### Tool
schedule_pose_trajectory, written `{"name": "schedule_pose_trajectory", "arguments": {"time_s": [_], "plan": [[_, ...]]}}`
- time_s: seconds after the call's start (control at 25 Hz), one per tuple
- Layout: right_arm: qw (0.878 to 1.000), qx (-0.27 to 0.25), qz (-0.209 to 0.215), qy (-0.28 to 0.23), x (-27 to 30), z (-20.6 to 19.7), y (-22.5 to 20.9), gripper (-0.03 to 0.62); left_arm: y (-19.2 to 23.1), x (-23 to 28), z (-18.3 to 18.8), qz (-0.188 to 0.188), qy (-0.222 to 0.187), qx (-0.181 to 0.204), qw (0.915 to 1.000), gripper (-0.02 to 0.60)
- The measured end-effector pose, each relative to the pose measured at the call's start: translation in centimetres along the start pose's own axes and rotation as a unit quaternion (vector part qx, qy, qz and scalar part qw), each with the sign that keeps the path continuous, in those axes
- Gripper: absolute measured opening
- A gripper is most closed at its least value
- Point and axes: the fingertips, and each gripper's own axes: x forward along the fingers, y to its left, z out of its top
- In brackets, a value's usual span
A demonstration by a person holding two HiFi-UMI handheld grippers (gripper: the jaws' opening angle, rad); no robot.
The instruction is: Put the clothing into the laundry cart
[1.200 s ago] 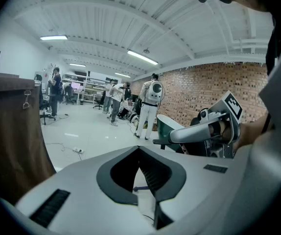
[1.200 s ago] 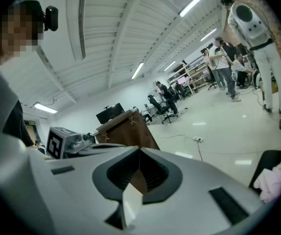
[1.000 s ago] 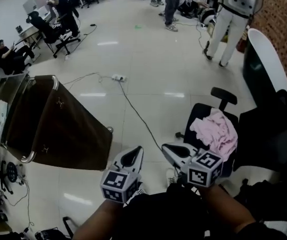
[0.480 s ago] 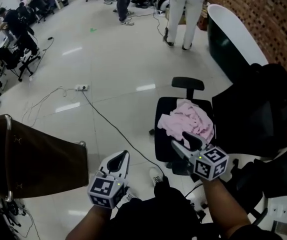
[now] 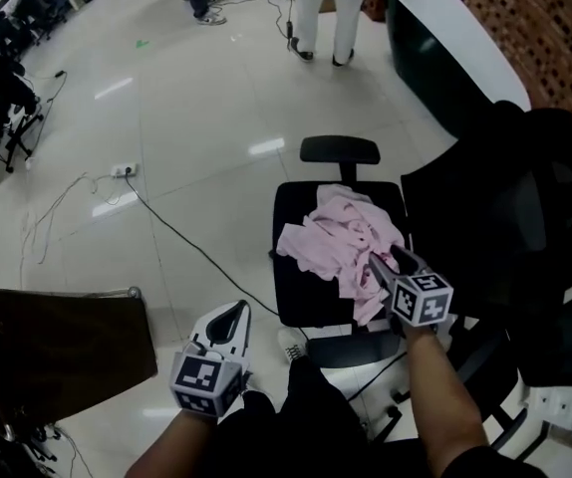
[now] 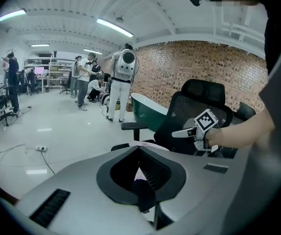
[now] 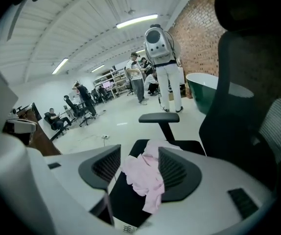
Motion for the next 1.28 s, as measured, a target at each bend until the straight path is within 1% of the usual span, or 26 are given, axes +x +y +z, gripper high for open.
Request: {"name": "schedule_pose_trajectory", "arguments": {"time_s": [0.16,0.36,0.48,0.56,0.68,0.76,0.92,1.0,1.08,1.28], "plan": [[1.0,0.004,-0.002,0.008,2.0,-0.9,-1.4,0.267,-1.4,3.9,-0.2,-0.022,0.017,0.0,0.9996,0.0],[1.0,0.014,-0.002,0.023,4.5,-2.5,-3.4,0.267,-1.6,7.7,-1.6,-0.028,0.036,0.004,0.999,0.0],[0.999,0.019,-0.009,0.026,5.5,-3.0,-4.4,0.267,-1.7,9.3,-2.5,-0.035,0.049,0.012,0.9981,0.0],[0.999,0.017,-0.018,0.028,6.1,-3.3,-5.0,0.267,-1.9,10.0,-3.0,-0.04,0.056,0.011,0.9975,0.0],[0.999,-0.001,-0.036,0.036,7.3,-4.0,-6.2,0.267,-2.1,11.2,-3.6,-0.045,0.065,0.007,0.9968,0.0],[0.997,-0.023,-0.054,0.045,8.4,-4.6,-7.4,0.267,-2.1,11.9,-3.7,-0.046,0.066,0.013,0.9967,0.0],[0.99,-0.085,-0.093,0.067,10.6,-5.9,-10.1,0.268,-2.3,12.9,-4.5,-0.051,0.071,0.023,0.9959,0.0],[0.986,-0.105,-0.104,0.077,11.8,-6.6,-11.3,0.268,-2.3,13.4,-4.9,-0.054,0.073,0.024,0.9956,0.0],[0.984,-0.106,-0.115,0.083,12.5,-7.2,-12.6,0.268,-2.4,13.9,-5.5,-0.056,0.077,0.022,0.9952,0.0],[0.982,-0.088,-0.142,0.088,13.1,-8.3,-15.4,0.268,-2.9,15.5,-7.2,-0.064,0.092,0.012,0.9936,0.0]]}}
